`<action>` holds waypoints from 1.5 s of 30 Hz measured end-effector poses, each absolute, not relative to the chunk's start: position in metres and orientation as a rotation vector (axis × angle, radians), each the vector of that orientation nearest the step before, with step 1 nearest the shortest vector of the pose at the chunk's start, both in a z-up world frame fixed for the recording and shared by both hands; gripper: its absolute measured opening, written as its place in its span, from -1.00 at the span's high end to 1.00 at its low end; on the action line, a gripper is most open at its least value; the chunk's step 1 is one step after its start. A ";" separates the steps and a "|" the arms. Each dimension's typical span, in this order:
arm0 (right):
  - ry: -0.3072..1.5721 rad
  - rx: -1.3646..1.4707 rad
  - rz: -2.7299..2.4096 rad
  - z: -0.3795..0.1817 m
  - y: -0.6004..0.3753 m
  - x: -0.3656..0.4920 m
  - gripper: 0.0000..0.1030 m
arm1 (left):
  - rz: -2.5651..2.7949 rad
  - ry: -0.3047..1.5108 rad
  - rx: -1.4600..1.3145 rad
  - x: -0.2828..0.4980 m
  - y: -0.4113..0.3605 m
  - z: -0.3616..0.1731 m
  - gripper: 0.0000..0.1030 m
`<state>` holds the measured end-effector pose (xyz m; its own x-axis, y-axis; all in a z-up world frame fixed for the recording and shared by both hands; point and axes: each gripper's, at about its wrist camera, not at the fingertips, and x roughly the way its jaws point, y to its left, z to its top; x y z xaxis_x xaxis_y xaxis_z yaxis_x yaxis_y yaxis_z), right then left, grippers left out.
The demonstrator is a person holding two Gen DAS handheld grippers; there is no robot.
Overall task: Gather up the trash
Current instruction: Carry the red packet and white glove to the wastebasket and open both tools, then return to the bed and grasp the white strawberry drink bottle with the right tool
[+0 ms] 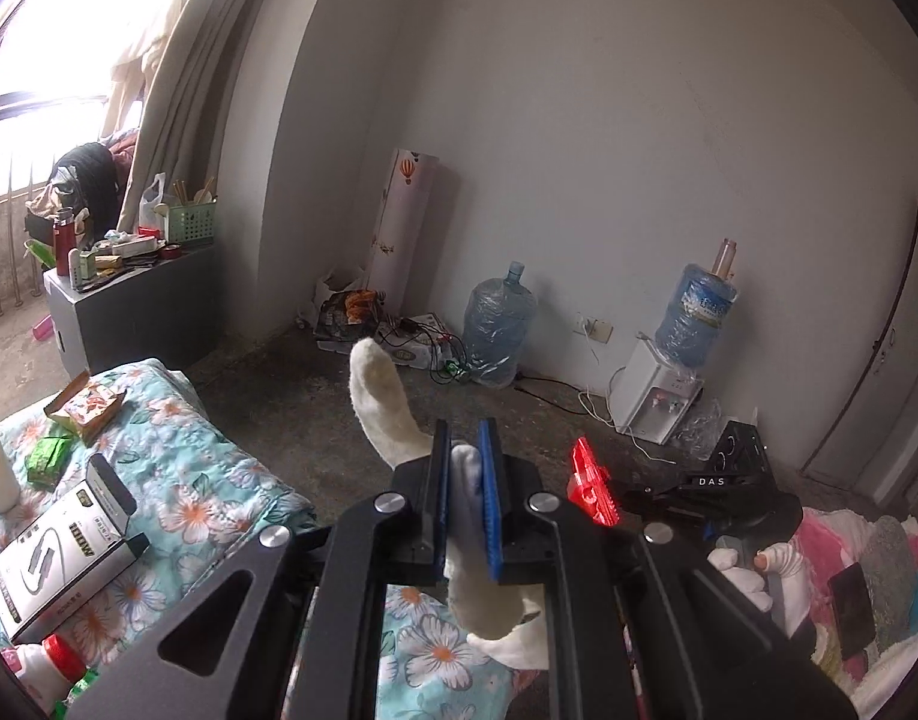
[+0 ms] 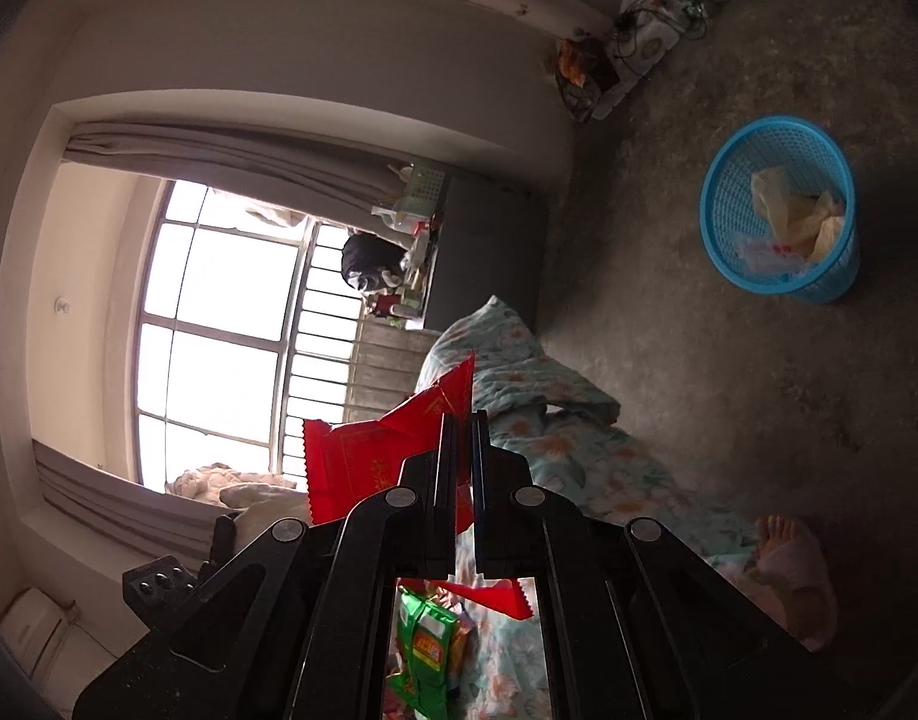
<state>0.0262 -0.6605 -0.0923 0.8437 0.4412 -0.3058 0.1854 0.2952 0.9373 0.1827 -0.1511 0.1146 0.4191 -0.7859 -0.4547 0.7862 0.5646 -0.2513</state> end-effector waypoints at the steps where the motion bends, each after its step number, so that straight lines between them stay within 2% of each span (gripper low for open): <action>1: 0.579 1.284 0.151 -0.096 -0.670 0.026 0.95 | -1.008 0.583 0.017 0.186 -0.169 0.111 0.82; 16: 0.653 1.294 -0.279 -0.177 -0.776 0.094 0.93 | -1.162 0.887 0.240 0.252 -0.428 -0.001 0.82; 19: 0.662 1.263 -0.367 -0.192 -0.793 0.111 0.85 | -1.160 0.915 0.272 0.269 -0.464 -0.024 0.81; 20: 0.653 1.285 -0.384 -0.200 -0.798 0.118 0.69 | -1.153 0.919 0.275 0.275 -0.477 -0.032 0.81; 21: 0.657 1.296 -0.388 -0.208 -0.804 0.125 0.49 | -1.137 0.927 0.283 0.281 -0.486 -0.041 0.61; 22: 0.686 1.296 -0.395 -0.218 -0.808 0.134 0.04 | -1.120 0.944 0.291 0.288 -0.494 -0.050 0.24; 24: 0.764 1.268 -0.490 -0.237 -0.812 0.141 -0.03 | -1.095 0.981 0.270 0.297 -0.501 -0.065 -0.12; 29: 0.805 1.298 -0.509 -0.259 -0.801 0.120 -0.03 | -1.073 1.013 0.192 0.304 -0.481 -0.067 -0.14; 35: 0.803 1.204 -0.489 -0.229 -0.765 0.076 -0.04 | -1.080 0.918 0.159 0.292 -0.431 -0.016 -0.22; 40: 0.830 1.184 -0.426 -0.199 -0.731 0.047 -0.15 | -1.090 0.795 0.056 0.268 -0.344 0.058 -0.40; 45: 0.834 1.036 -0.343 -0.156 -0.693 0.032 -0.24 | -1.057 0.714 -0.035 0.246 -0.224 0.114 -0.46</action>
<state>0.0324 -0.6931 -0.1564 0.6534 0.1234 -0.7469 0.6130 0.4927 0.6176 0.2456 -0.2243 0.1136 0.2912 -0.8034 -0.5193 0.7815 0.5129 -0.3552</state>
